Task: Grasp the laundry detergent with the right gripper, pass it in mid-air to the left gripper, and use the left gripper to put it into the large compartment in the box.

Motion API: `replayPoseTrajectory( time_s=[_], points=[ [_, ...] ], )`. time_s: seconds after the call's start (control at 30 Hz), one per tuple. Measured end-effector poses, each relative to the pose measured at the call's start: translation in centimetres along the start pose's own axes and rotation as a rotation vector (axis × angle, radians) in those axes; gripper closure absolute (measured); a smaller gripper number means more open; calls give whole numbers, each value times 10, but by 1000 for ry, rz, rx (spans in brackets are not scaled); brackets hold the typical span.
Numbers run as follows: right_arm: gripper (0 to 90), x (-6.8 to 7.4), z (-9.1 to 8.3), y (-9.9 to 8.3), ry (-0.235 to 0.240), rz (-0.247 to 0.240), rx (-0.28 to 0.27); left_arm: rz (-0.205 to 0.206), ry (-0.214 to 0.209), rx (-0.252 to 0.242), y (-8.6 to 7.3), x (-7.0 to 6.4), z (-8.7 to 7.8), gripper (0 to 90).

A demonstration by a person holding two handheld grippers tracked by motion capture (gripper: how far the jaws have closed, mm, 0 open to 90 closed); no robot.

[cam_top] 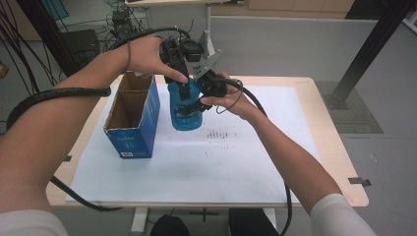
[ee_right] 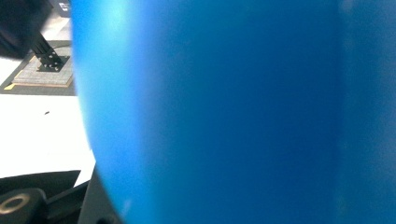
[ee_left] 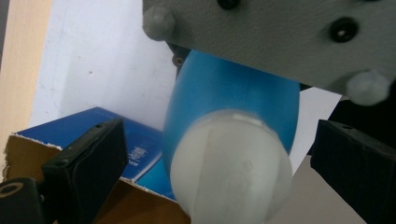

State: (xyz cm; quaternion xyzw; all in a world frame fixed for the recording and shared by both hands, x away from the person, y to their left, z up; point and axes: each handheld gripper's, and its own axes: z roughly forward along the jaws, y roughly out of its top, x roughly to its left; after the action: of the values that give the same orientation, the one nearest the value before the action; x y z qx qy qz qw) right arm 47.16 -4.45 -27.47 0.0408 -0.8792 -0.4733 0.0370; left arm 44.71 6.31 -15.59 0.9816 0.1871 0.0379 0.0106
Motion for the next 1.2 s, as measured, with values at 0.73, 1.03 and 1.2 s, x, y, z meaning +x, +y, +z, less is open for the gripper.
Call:
replayPoseTrajectory(
  time_s=[0.73, 1.03, 1.2],
  points=[
    [433, 1, -3, 1, 2, -10, -17, 23, -2, -6, 4, -4, 6, 47],
    [433, 1, -4, 1, 1, -5, -12, 22, -1, -15, 5, -6, 5, 50],
    [433, 1, -4, 1, 1, -5, -17, 29, 2, -16, 5, -5, 4, 50]
  ],
)
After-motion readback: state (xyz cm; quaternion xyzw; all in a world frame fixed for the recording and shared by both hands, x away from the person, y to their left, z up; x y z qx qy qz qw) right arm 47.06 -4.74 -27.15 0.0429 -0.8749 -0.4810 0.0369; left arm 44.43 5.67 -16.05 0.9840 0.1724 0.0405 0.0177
